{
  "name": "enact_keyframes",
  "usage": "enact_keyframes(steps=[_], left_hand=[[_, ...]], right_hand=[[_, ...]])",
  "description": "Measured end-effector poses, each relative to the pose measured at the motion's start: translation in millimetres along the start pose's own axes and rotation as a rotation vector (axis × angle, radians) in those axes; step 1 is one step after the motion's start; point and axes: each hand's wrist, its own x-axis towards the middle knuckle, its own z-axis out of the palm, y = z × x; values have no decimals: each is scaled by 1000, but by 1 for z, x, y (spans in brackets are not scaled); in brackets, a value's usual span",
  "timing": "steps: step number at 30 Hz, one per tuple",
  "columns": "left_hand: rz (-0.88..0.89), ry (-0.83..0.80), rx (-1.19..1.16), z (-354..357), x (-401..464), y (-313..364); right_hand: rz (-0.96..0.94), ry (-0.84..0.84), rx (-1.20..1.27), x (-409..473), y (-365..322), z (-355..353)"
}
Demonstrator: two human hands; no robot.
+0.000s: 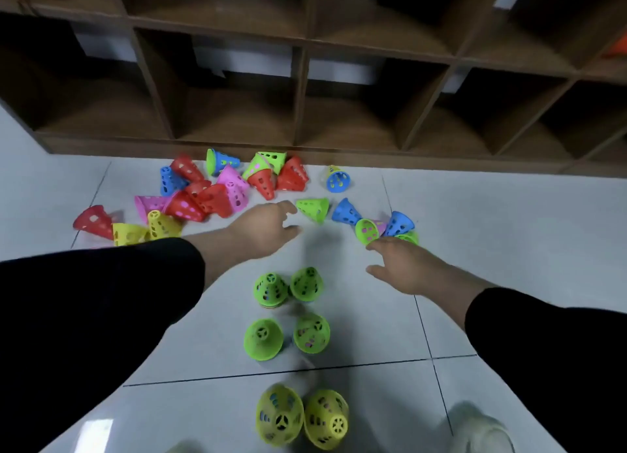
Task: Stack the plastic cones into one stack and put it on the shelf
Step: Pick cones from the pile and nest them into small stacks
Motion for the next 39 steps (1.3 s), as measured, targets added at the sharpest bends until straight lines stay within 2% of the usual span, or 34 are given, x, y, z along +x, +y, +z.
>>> enact_keyframes(steps=[5,10,18,24,31,39], left_hand=[[61,-61,87,14,52,73],[-25,-162,70,57,72,121],[-359,-184,-317,117,79,128],[-599,-184,-782,148,106,129],[-707,-152,-1072,175,138,145],[-783,-19,-1190,197,175,148]], right_hand=[[24,-49,-91,-5,56,-33],[63,-56,-75,13,113,-60],[189,-31,238,58,174,-8],[262,12,527,116,192,31],[207,9,566,149,198,46],[175,35,606,172,202,65]])
